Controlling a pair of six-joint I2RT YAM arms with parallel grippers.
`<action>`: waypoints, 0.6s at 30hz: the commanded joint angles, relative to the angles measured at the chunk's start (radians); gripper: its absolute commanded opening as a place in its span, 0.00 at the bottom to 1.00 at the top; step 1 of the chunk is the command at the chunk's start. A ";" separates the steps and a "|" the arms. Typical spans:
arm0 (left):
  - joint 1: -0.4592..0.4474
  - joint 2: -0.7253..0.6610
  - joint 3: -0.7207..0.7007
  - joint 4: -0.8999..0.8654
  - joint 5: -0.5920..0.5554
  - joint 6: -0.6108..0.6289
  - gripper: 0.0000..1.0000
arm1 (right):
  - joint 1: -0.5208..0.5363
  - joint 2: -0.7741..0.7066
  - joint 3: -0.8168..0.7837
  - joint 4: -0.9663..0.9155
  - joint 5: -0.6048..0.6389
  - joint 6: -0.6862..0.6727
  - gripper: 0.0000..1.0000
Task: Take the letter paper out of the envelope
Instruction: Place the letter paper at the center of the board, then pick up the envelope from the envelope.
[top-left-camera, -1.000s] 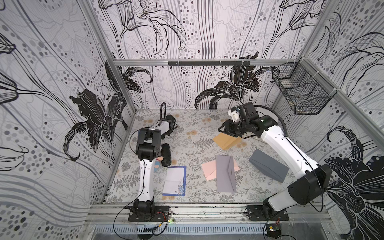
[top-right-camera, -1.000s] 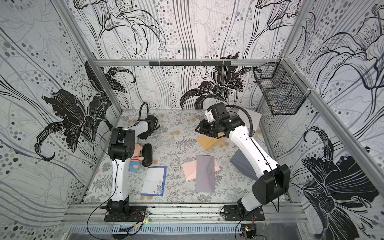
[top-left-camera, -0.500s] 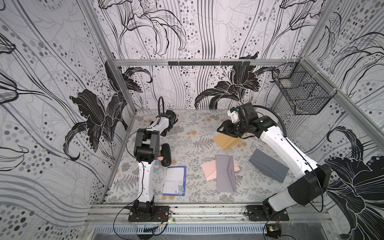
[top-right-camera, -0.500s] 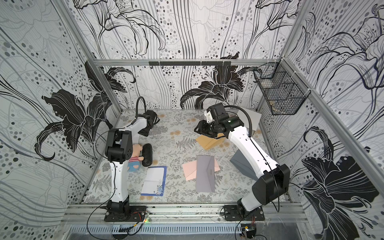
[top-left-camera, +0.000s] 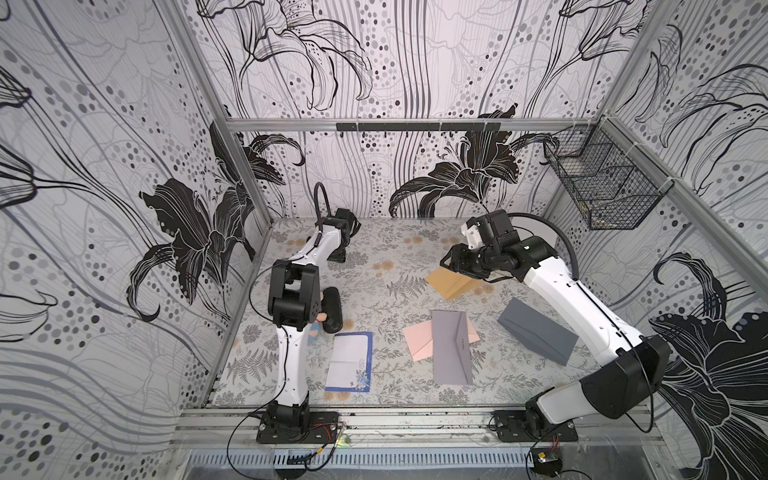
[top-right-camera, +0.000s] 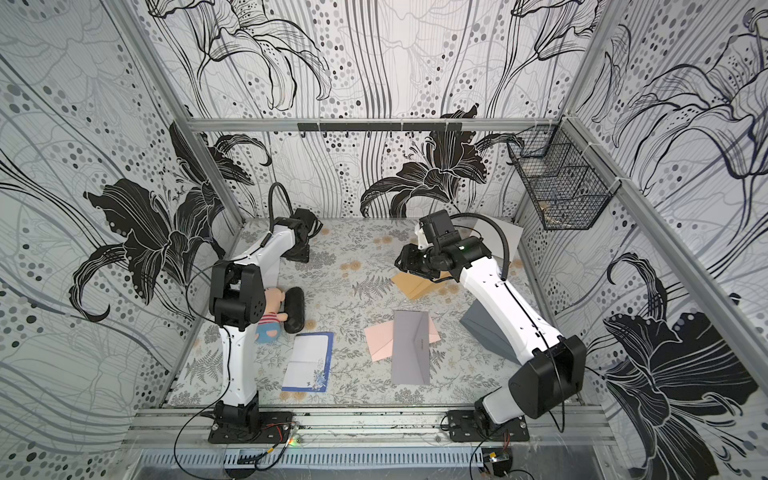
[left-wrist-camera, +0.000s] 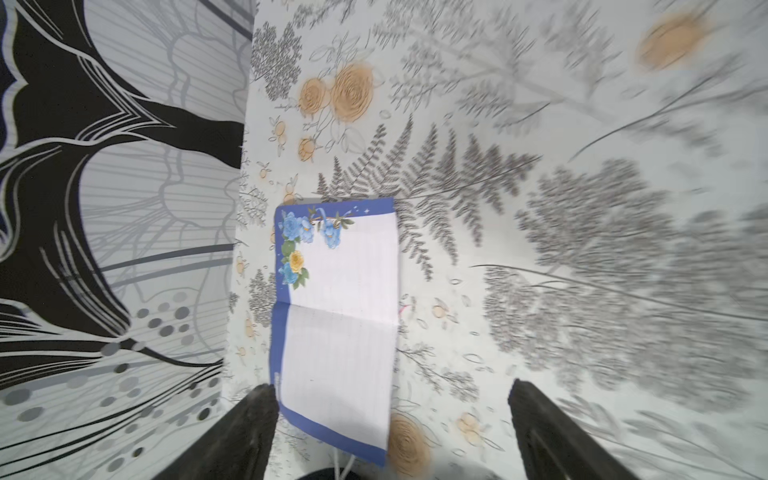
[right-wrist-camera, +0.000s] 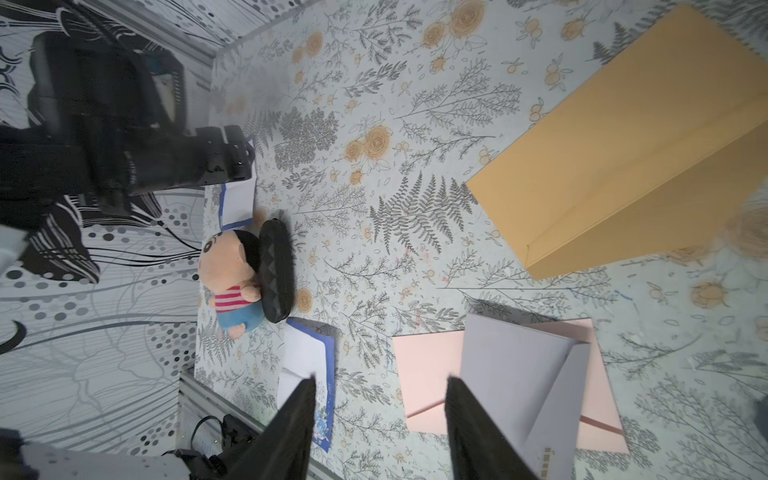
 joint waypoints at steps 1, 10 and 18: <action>-0.042 -0.092 0.058 0.014 0.236 -0.120 0.87 | 0.056 -0.021 0.026 -0.141 0.219 -0.037 0.52; -0.179 -0.315 -0.322 0.455 0.893 -0.470 0.70 | 0.321 0.029 -0.110 -0.391 0.557 0.053 0.52; -0.356 -0.532 -0.770 0.654 0.934 -0.662 0.64 | 0.547 0.092 -0.280 -0.361 0.596 0.168 0.55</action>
